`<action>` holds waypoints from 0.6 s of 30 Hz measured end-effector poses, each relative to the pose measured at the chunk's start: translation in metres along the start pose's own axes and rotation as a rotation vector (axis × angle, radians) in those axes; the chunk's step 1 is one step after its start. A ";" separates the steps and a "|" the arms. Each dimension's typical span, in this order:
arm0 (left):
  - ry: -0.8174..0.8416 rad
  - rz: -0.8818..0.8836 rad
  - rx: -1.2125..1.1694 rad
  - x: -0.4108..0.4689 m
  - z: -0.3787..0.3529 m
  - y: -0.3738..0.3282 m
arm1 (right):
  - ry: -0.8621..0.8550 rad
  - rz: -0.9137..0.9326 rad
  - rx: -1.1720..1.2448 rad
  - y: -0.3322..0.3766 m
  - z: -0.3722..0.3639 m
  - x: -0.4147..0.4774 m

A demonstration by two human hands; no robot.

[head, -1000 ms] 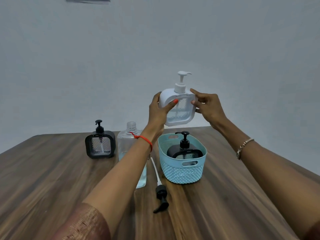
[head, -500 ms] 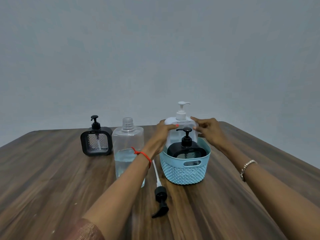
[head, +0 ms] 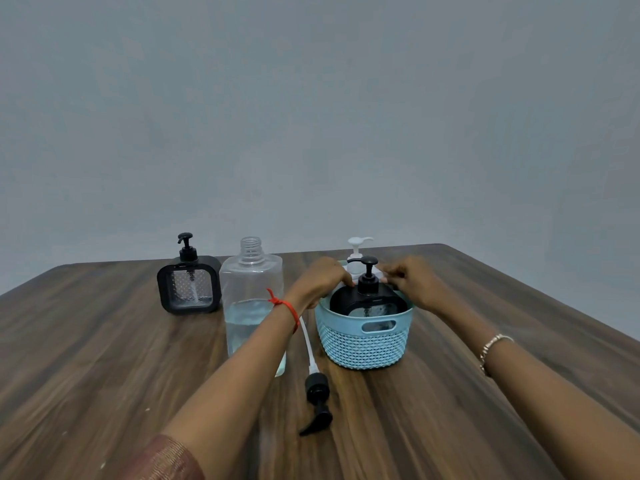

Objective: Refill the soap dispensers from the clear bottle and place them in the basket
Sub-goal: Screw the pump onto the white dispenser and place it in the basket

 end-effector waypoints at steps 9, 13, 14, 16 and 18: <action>-0.041 0.006 0.157 -0.004 0.000 -0.005 | 0.118 -0.007 -0.072 0.013 -0.003 -0.005; -0.035 -0.057 0.348 -0.008 -0.004 -0.010 | 0.141 -0.035 -0.060 0.011 -0.004 -0.007; -0.037 -0.073 0.382 -0.011 -0.003 -0.012 | 0.146 -0.045 -0.058 0.010 -0.003 -0.007; -0.039 -0.093 0.452 -0.019 0.000 -0.016 | 0.163 -0.065 -0.067 0.010 -0.003 -0.007; -0.040 -0.105 0.516 -0.028 0.003 -0.021 | 0.194 -0.104 -0.086 0.010 -0.004 -0.007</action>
Point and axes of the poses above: each hand's wrist, its own x-axis towards the middle knuckle, its own z-axis out of the back of the hand, y = z × x, the point moved 6 cm from there along x, towards the middle knuckle, and after that the axes turned 14 degrees about x, right-handed, at the moved point
